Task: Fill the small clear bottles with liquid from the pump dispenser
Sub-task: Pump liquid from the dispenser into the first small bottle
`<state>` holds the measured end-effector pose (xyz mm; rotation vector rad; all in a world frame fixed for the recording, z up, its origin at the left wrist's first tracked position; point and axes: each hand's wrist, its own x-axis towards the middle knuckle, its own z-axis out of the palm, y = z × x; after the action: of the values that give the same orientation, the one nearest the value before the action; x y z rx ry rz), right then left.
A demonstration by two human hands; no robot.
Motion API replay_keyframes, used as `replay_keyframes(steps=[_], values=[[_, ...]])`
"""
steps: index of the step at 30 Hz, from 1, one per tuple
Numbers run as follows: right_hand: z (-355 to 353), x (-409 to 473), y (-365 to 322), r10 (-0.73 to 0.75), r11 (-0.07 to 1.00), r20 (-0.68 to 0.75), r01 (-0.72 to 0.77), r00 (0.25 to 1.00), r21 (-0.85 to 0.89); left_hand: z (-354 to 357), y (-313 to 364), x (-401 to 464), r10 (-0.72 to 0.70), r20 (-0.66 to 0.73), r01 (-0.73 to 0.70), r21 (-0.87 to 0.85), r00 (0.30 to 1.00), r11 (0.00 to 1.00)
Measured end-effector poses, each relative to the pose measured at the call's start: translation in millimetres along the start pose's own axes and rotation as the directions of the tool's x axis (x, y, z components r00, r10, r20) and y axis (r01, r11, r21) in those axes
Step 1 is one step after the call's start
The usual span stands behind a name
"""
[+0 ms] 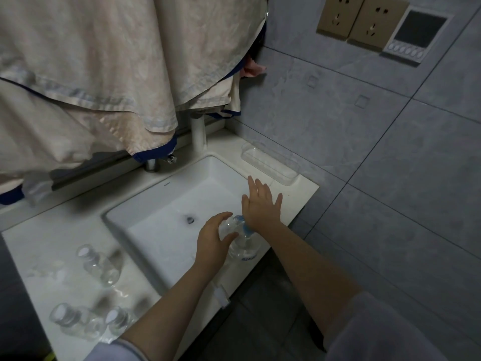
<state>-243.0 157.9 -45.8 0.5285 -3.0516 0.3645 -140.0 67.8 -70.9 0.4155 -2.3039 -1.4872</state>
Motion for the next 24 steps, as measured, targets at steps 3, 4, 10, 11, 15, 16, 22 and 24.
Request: replay_keyframes(steps=[3,4,10,11,15,16,22,24], values=[[1.7,-0.3,-1.3,0.030,0.999,0.020,-0.031,0.999,0.034,0.9,0.5,2.2,-0.004,0.002,0.004,0.006,1.000,1.000],[3.8,-1.8,-1.5,0.035,0.999,0.037,-0.036,0.999,0.040,1.1,-0.7,2.4,0.002,0.007,-0.003,0.023,1.000,1.000],[1.5,-3.2,-1.5,0.006,1.000,0.076,-0.007,0.997,0.011,-2.4,-0.7,-0.8,0.006,0.016,-0.006,0.034,1.000,0.999],[-0.9,-1.5,-1.7,0.001,1.000,0.066,-0.001,0.998,0.005,-2.9,1.1,-0.4,0.003,0.020,-0.003,0.023,1.000,1.000],[-0.7,-0.6,-1.7,0.026,0.999,0.054,-0.028,0.998,0.038,-3.8,4.0,2.5,0.012,0.022,-0.013,0.030,1.000,0.999],[2.0,-1.7,-1.4,0.034,0.998,0.066,-0.037,0.997,0.045,-3.2,2.5,3.1,0.012,0.026,-0.013,0.045,1.000,0.999],[1.6,-3.0,-1.6,-0.005,1.000,0.077,0.003,0.997,0.027,-3.8,-1.4,0.9,0.025,0.030,-0.026,0.041,0.999,0.999],[-2.3,-0.3,-1.6,-0.017,1.000,0.052,0.016,0.998,0.023,-3.5,0.5,1.8,0.029,0.029,-0.030,0.019,0.999,0.999]])
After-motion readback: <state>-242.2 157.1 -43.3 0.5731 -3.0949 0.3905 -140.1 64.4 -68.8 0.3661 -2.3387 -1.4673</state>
